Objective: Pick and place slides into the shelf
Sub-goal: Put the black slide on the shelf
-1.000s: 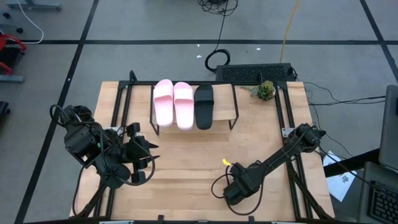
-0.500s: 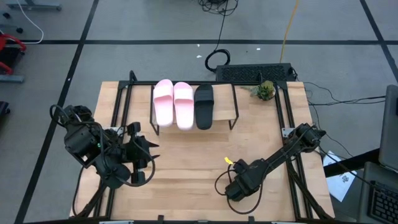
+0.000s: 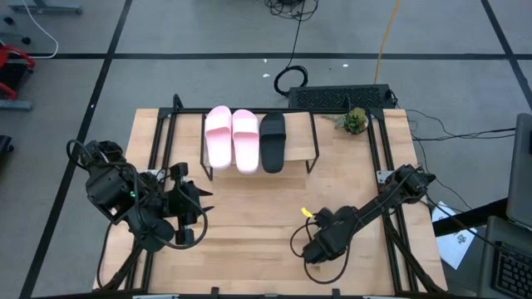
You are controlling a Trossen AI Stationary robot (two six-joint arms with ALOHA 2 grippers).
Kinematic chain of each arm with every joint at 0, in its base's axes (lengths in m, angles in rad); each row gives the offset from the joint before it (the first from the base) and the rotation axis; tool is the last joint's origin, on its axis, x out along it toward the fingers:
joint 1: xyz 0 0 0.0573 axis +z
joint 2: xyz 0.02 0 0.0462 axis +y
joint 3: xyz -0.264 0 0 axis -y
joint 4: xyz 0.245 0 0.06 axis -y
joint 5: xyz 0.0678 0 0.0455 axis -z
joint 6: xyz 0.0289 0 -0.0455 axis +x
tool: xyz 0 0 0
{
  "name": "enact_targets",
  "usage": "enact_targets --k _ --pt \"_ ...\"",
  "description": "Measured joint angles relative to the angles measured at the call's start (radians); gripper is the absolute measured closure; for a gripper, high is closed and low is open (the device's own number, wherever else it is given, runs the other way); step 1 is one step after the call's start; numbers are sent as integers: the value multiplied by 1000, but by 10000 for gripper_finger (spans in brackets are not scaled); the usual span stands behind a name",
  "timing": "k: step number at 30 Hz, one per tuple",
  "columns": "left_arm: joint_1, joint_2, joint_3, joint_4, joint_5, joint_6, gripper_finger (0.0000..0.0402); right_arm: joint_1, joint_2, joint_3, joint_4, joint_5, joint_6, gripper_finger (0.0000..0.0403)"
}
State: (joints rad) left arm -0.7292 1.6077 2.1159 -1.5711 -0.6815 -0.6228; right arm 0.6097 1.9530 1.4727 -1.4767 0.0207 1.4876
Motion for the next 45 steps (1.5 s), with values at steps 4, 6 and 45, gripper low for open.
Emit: enact_targets --k 4,6,45 --pt "0 0 0 0 0 -1 257 -8 0 0 -47 13 -10 362" --pt "0 0 0 0 0 -6 257 -14 0 0 -84 15 -24 387" --pt "41 0 0 0 -63 -92 257 -121 -520 155 -95 606 -361 402"
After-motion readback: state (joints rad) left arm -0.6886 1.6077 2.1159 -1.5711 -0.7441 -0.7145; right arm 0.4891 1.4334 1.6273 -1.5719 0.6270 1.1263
